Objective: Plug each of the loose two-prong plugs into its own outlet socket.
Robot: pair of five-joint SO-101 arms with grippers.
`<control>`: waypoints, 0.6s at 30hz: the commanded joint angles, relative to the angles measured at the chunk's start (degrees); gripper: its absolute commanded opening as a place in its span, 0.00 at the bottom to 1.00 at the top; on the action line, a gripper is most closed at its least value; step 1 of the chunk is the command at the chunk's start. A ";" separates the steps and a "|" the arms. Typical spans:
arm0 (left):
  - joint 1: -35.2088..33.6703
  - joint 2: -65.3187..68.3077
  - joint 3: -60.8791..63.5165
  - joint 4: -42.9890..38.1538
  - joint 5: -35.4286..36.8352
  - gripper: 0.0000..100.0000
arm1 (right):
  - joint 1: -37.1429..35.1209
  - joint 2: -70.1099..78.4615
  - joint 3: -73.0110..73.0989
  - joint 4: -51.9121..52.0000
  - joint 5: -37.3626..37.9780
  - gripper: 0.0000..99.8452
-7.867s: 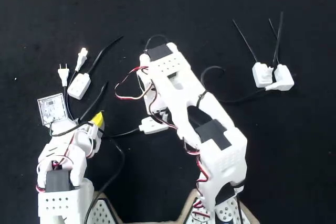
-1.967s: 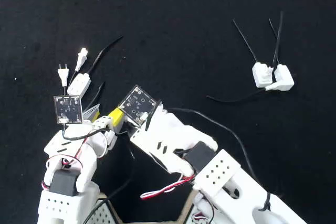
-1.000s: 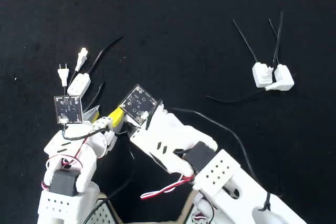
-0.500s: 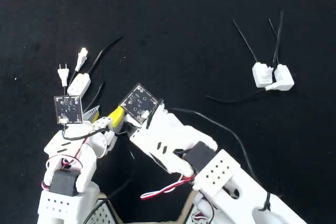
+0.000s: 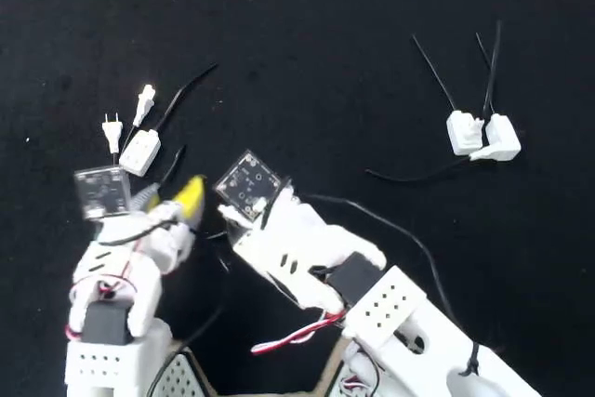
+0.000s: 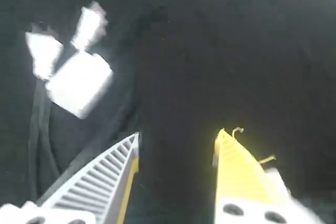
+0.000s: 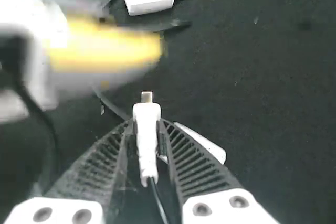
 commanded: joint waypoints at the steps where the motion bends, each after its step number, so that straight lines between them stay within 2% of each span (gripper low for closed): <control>1: -6.99 -0.44 -7.08 -1.41 0.79 0.23 | 6.51 -1.80 2.24 0.79 -0.26 0.01; 6: -13.41 -0.44 -3.30 -0.70 0.44 0.23 | 11.34 -1.71 -0.40 6.59 -0.26 0.01; 11: -17.27 -0.44 4.35 -1.23 0.35 0.23 | 11.87 -0.66 -10.24 11.52 -0.35 0.01; 14: -17.71 -0.44 4.62 -0.88 0.35 0.23 | 12.13 4.97 -17.01 13.10 -0.35 0.01; 18: -17.71 -0.44 5.32 -1.23 0.35 0.23 | 12.13 18.33 -31.08 23.30 -0.79 0.01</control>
